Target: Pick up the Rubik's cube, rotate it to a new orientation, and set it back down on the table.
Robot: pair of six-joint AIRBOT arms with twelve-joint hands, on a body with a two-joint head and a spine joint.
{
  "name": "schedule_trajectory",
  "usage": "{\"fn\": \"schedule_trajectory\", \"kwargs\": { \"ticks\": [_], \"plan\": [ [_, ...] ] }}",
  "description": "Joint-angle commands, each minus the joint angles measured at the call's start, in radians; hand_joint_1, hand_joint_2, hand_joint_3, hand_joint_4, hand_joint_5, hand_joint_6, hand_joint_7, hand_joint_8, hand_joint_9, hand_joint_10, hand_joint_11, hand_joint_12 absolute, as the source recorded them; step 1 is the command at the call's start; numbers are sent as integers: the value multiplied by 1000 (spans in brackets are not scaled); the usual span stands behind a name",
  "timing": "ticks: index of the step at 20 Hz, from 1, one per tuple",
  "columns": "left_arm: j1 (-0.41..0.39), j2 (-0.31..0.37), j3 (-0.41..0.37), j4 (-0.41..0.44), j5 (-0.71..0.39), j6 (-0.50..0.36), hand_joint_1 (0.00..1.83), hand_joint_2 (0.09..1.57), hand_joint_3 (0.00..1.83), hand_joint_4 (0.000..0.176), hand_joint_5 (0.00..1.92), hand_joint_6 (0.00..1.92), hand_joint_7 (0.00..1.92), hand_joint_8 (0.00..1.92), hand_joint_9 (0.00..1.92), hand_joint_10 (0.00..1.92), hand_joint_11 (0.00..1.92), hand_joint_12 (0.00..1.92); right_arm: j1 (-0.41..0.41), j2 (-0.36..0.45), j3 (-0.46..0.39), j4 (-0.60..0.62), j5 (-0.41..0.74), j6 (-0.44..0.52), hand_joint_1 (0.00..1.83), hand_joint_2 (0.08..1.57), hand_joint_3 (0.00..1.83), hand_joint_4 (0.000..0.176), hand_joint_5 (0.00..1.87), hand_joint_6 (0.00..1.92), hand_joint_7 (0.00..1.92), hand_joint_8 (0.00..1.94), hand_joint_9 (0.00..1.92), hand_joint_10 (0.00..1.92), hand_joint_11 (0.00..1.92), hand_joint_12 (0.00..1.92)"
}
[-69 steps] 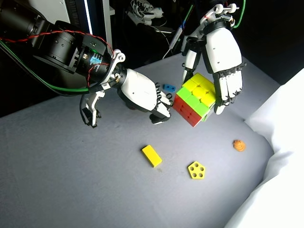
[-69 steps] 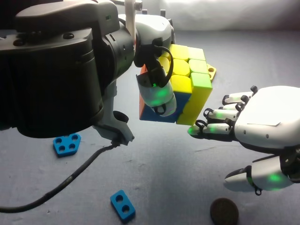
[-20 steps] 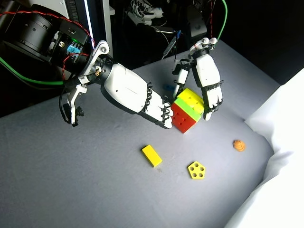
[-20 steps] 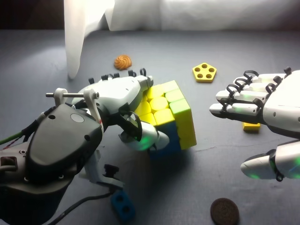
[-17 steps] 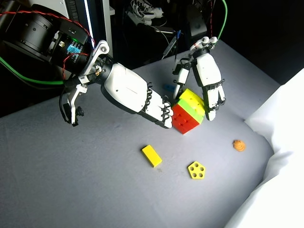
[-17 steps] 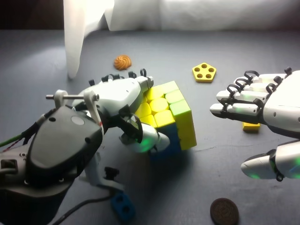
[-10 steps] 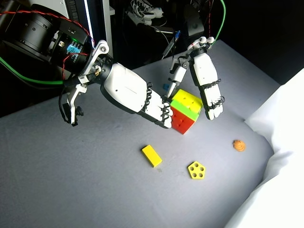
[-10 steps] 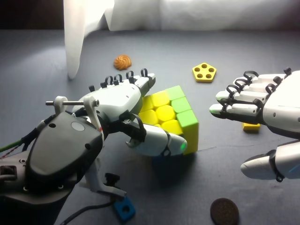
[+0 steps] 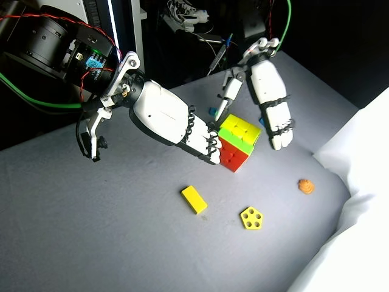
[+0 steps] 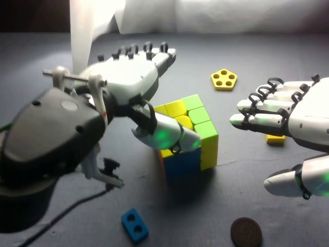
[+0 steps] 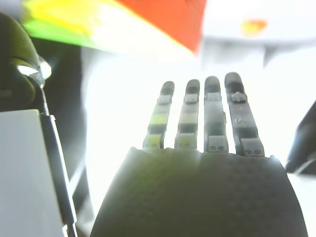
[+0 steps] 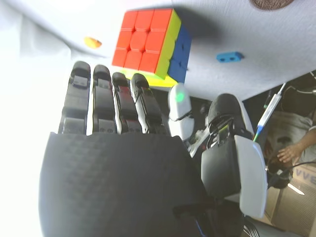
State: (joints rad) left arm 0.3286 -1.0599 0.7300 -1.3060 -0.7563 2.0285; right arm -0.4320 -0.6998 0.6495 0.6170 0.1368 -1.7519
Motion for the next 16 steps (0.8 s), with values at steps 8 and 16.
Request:
{"fn": "schedule_trajectory", "kwargs": {
  "ticks": [8,16],
  "plan": [
    [-107,106,-62,207,234,4,73,1171,9,17,27,1,64,5,91,8,0,324,13,3,-5,-5,81,-1,0,1180,2,0,91,0,139,14,77,6,0,316],
    [-227,124,-71,102,309,127,221,1227,3,0,577,1192,565,1481,539,1593,383,1783,13,3,-5,-5,152,38,75,1226,5,0,585,1300,688,1428,477,1692,355,1920]
  ]
}}
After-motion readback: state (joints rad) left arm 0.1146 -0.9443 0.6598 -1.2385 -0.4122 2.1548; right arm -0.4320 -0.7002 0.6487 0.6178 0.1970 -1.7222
